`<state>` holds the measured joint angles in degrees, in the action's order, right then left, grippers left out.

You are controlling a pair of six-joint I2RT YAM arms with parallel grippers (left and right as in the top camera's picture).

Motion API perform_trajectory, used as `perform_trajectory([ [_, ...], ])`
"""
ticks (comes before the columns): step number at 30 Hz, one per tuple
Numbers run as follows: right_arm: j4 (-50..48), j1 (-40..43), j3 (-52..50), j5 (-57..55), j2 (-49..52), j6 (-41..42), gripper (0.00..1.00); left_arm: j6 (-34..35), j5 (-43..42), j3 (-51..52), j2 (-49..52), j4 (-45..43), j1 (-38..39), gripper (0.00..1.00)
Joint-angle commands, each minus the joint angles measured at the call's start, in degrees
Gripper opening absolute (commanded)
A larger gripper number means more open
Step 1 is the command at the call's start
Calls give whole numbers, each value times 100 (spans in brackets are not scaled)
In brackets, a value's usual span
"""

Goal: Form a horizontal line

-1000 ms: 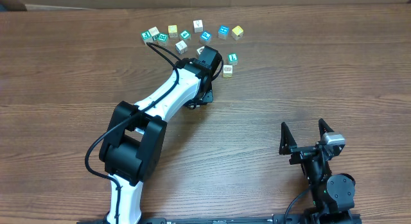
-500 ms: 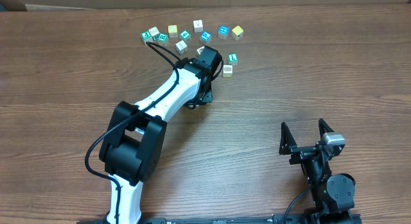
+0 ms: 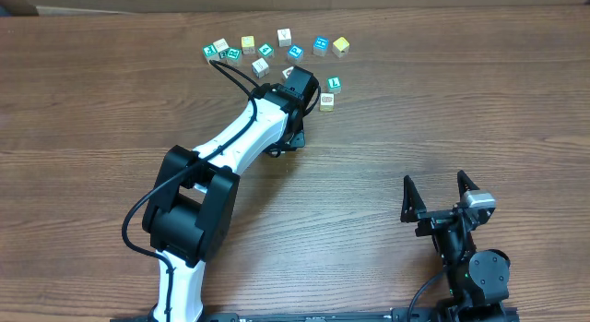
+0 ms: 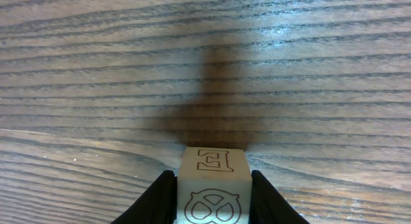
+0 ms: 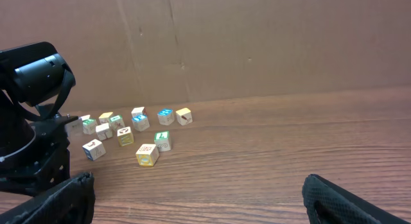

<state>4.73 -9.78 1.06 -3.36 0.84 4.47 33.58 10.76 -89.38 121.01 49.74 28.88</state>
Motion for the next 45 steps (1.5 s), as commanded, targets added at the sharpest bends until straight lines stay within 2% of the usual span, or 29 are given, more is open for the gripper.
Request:
perform_trajectory([
  [1,-28,26,-61,7,-66,-2,100,118,17,15,76,31,2,30],
  [12,-28,26,-61,7,-66,-2,100,122,17,15,76,33,2,34],
  [16,-28,26,-61,9,-66,-2,100,122,17,15,76,31,2,41],
  [23,-28,26,-61,7,-66,-2,100,118,20,15,76,11,2,43],
  [28,-28,26,-61,7,-66,-2,100,87,52,-24,74,-74,-13,52],
  [32,-28,26,-61,7,-66,-2,100,-470,186,-638,70,133,-201,67],
  [36,-28,26,-61,7,-66,-2,100,-872,142,-1711,70,564,-516,74],
  [41,-28,26,-61,9,-66,-2,100,-1958,138,-2398,70,264,-756,87],
  [43,-28,26,-61,7,-66,-2,100,-2319,140,-2389,74,37,-800,85],
  [45,-28,26,-61,7,-66,-2,100,-2382,138,-2317,96,-129,-831,84],
])
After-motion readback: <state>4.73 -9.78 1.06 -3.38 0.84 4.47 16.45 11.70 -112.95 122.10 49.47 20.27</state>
